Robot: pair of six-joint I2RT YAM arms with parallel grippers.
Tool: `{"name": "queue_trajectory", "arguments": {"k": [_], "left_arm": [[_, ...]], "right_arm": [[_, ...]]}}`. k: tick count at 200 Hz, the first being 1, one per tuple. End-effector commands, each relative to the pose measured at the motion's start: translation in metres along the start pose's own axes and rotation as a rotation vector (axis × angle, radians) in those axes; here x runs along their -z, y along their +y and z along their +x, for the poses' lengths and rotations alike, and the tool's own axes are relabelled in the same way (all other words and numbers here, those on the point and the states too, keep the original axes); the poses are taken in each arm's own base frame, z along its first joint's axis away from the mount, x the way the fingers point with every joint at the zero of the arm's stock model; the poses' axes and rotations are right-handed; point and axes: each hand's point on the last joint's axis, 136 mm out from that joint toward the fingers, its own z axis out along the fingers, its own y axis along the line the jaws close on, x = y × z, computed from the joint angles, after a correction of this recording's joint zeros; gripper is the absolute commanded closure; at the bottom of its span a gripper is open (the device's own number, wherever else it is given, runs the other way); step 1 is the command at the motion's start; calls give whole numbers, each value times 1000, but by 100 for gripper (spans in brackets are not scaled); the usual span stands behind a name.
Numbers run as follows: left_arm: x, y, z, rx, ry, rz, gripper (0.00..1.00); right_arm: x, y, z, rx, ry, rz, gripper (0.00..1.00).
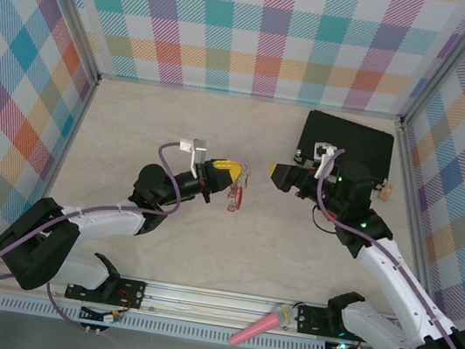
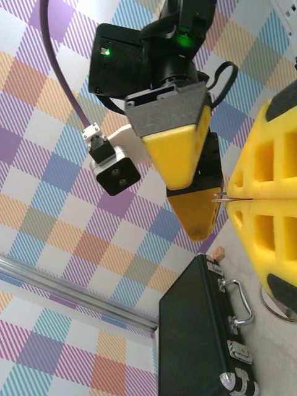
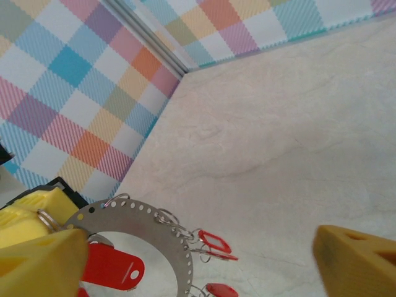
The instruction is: Put the keys on the keyring
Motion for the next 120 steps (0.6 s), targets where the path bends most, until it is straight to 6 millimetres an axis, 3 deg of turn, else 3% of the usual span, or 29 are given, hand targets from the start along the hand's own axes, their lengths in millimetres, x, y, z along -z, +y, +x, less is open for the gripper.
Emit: {"name": "queue_trajectory", "arguments": {"k": [1,56,120], "left_arm": [[-3,-12,-24,-9,-72,60,100],[-5,-11,-29,31,-95,63,100],[-3,-15,-36,45,-117,62,100]], "right_arm": [[6,20,-7,78,-56,-114,19],[5,67,-8,104,-23,-412,55],[-11,97,4,151,38,-540,61]]}}
